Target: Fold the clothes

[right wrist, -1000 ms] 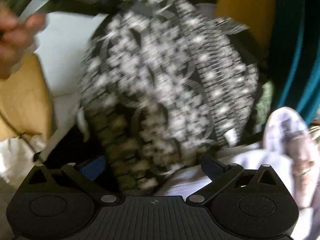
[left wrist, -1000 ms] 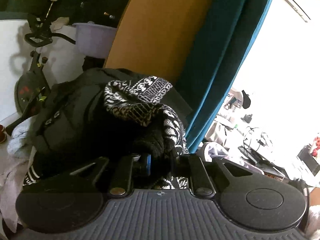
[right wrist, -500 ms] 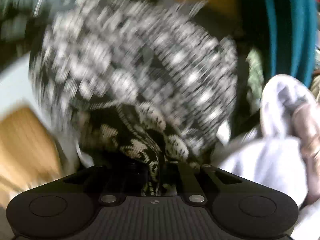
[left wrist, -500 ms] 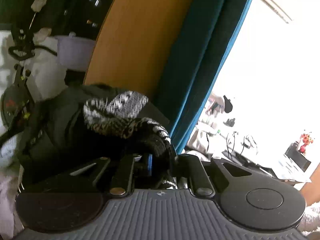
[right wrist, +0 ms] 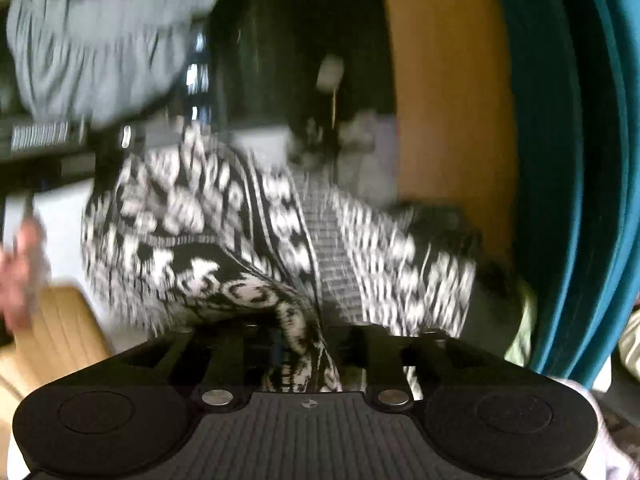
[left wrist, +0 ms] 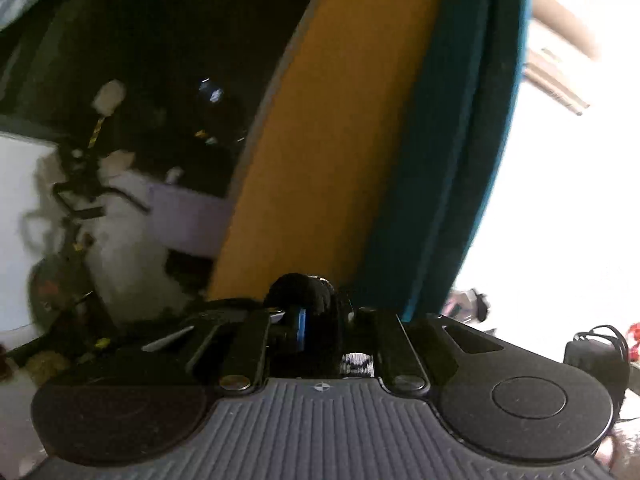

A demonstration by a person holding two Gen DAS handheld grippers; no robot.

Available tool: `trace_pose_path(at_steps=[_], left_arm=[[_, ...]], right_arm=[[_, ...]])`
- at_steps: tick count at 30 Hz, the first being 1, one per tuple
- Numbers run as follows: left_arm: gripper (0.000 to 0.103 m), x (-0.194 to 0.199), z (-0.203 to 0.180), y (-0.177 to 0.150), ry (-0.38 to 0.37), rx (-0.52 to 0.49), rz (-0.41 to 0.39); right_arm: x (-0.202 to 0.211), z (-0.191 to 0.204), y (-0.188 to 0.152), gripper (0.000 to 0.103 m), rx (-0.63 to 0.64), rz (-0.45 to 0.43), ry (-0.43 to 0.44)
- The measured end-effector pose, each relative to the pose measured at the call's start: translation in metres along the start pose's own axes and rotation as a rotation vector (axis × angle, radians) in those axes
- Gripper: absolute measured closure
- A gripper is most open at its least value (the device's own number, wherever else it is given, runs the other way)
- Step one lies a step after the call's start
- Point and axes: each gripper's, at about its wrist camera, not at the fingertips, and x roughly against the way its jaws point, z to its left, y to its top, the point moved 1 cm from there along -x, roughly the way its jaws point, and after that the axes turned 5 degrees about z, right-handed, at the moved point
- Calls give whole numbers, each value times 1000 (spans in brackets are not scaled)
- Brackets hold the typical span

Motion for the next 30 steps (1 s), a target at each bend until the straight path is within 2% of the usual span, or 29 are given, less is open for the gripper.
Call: trace_pose_path(at_steps=[1, 2, 4, 7, 10, 13, 18, 24, 30], left_arm=[[90, -2, 5, -4, 21, 8, 13], [90, -3, 8, -8, 39, 14, 19], [90, -1, 14, -14, 67, 23, 20], [90, 1, 22, -16, 96, 34, 24], [90, -2, 29, -15, 109, 47, 30], [90, -5, 30, -15, 110, 54, 37], [90, -6, 34, -17, 113, 65, 62], [89, -5, 42, -23, 113, 110, 83], [89, -7, 43, -22, 92, 101, 98]], right_arm=[[-6, 3, -8, 56, 8, 37, -5], [-11, 6, -14, 36, 13, 57, -10], [-13, 6, -29, 12, 22, 87, -35], [-12, 6, -50, 1, 19, 114, -70], [-7, -7, -69, 1, -22, 133, -68], [-15, -13, -80, 1, -80, 179, -20], [-22, -6, -99, 1, -37, 228, 34], [-48, 9, -134, 1, 134, 322, -113], [-66, 34, -142, 1, 150, 340, -79]])
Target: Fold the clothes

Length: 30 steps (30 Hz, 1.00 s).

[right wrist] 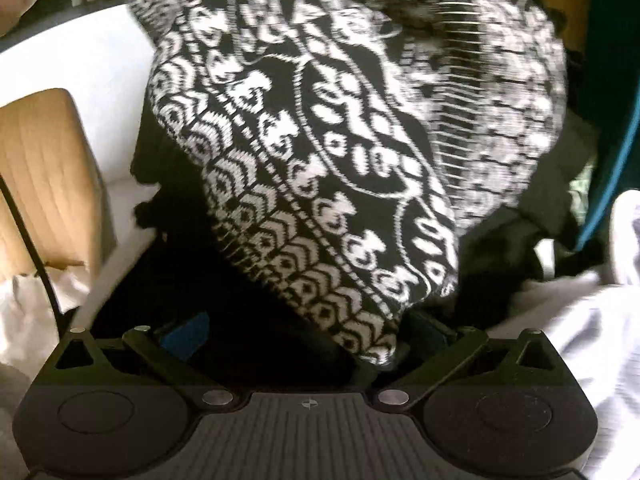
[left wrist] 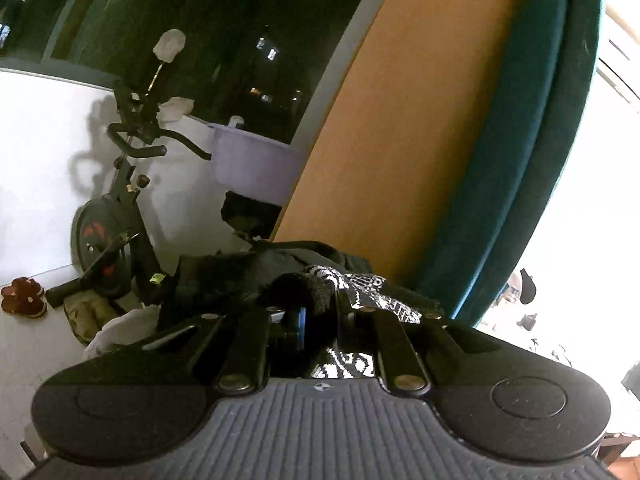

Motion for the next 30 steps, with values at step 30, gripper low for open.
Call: trace_pose_path(at_steps=[30], left_arm=[[89, -12, 18, -2, -75, -37, 87]], right_arm=[[-20, -10, 9, 3, -48, 26, -84]])
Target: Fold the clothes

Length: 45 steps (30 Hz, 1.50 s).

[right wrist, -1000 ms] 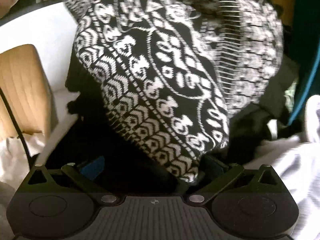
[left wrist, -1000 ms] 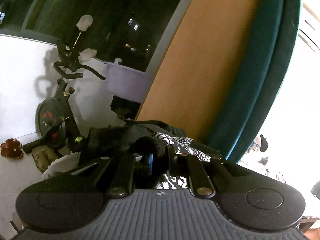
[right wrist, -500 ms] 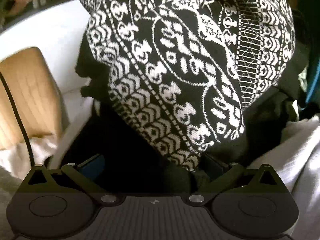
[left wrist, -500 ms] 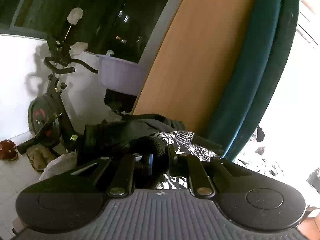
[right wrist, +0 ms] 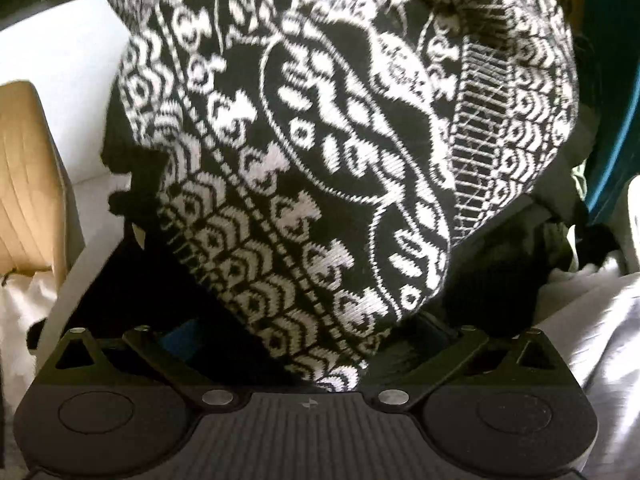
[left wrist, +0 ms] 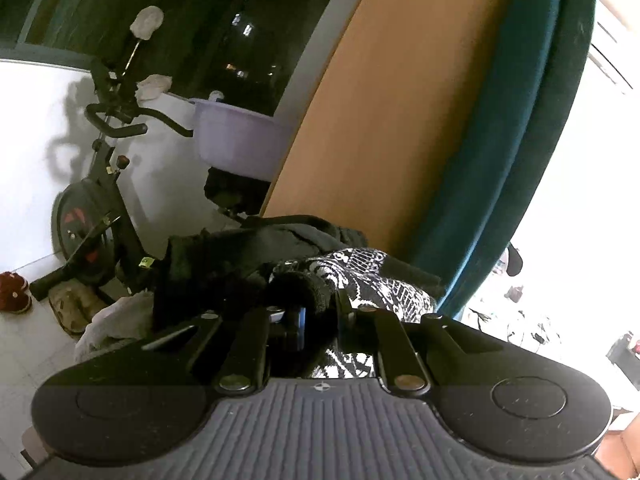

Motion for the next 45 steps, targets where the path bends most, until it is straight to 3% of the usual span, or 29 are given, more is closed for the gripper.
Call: trace_pose_path(at_steps=[5, 7, 12, 17, 20, 24, 27, 28, 30, 31, 32, 37, 41, 45], left_arm=[[90, 13, -17, 8, -81, -63, -48], [90, 18, -29, 19, -117, -95, -86], [91, 27, -58, 54, -194, -169, -194], [91, 28, -79, 86, -222, -229, -307], [91, 20, -80, 88, -182, -240, -304], [91, -7, -67, 62, -101, -253, -185], [91, -32, -54, 35, -19, -265, -70], [91, -38, -49, 26, 3, -259, -38], [91, -43, -39, 15, 17, -228, -2], [91, -44, -35, 12, 19, -211, 10], [91, -46, -33, 9, 24, -202, 18], [91, -44, -16, 12, 58, -176, 31], [90, -43, -8, 13, 74, -141, 43], [88, -51, -3, 12, 88, -123, 69]], right_arm=[[25, -33, 21, 79, -143, -27, 79], [42, -54, 30, 87, -235, -64, 121], [104, -96, 67, 90, -366, -302, 113], [165, -125, 113, 90, -390, -608, 16], [169, -140, 113, 89, -358, -633, -60], [118, -145, 90, 86, -331, -455, -43], [98, -128, 64, 71, -309, -376, -33], [93, -125, 58, 64, -303, -368, -36], [84, -114, 56, 38, -302, -353, -42], [86, -112, 51, 16, -306, -347, -53], [87, -114, 45, 5, -305, -349, -67], [91, -91, 29, 1, -256, -273, -61], [66, -92, 38, 1, -163, -215, -145], [44, -101, 41, 6, -205, -135, -143]])
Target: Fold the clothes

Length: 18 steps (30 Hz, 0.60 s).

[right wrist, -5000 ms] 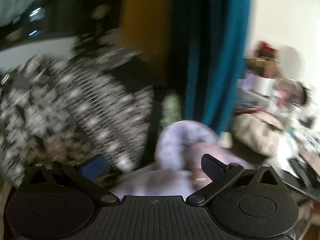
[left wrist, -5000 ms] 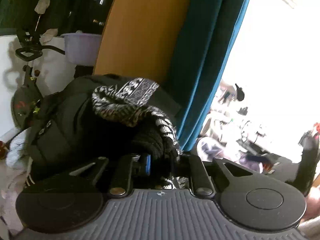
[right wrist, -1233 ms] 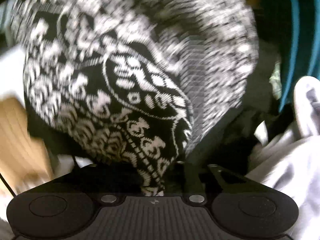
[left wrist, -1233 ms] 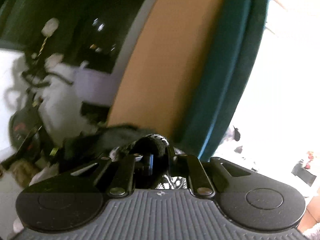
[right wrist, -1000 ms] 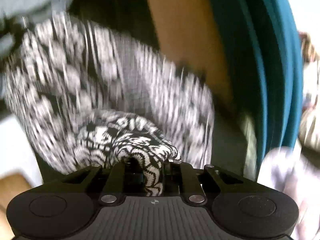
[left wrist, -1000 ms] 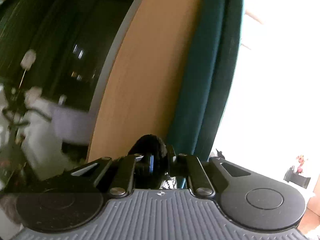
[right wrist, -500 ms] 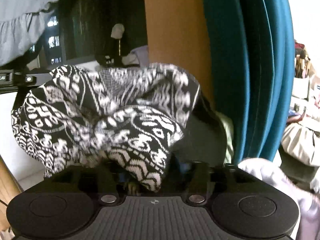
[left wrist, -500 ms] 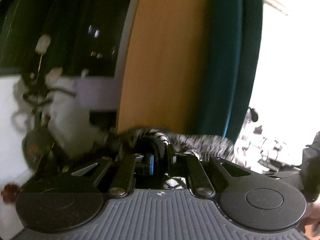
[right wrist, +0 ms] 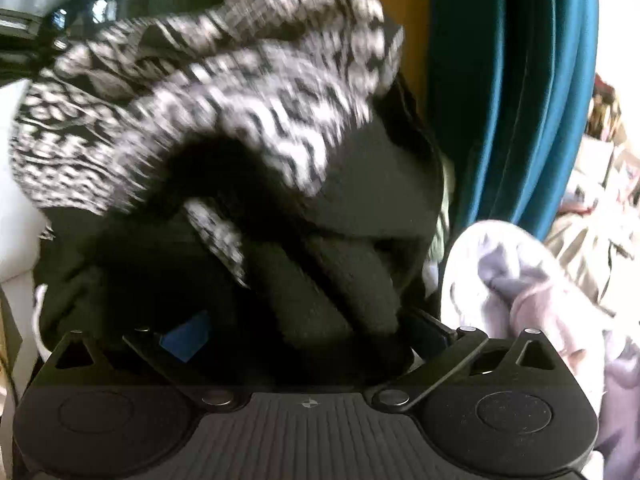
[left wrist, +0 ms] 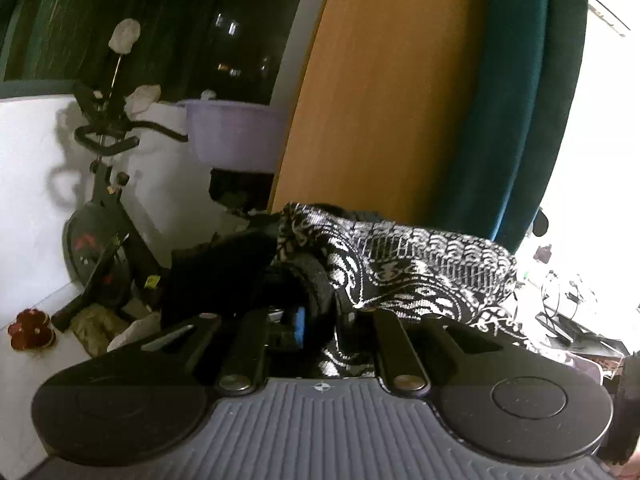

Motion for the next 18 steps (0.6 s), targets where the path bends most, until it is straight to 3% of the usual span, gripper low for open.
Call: trace_pose_path(at_steps=[1, 2, 4, 5, 6, 7, 8, 10, 13, 18], left_arm=[[87, -2, 1, 0, -3, 3, 6], [85, -3, 1, 0, -3, 4, 11], [76, -6, 2, 1, -3, 7, 17], [64, -7, 2, 2, -6, 9, 20], [56, -8, 2, 2, -11, 12, 23], [39, -8, 2, 2, -17, 18, 28], [36, -9, 1, 4, -27, 22, 30], [36, -11, -1, 6, -49, 23, 31], [26, -22, -2, 6, -70, 16, 48], [24, -43, -2, 1, -92, 48, 89]], right_arm=[[-7, -1, 1, 26, -2, 33, -2], [-13, -1, 2, 51, -1, 68, 0], [-21, -3, 6, 70, -27, 111, -13], [-20, -7, 9, 78, -63, 114, 11], [-19, -11, 12, 80, -102, 115, 45], [-16, -16, 14, 83, -139, 111, 77], [-10, -21, 18, 85, -173, 89, 105], [6, -29, 27, 86, -227, 21, 151], [40, -37, 48, 86, -280, -131, 208], [80, -29, 95, 87, -283, -433, 269]])
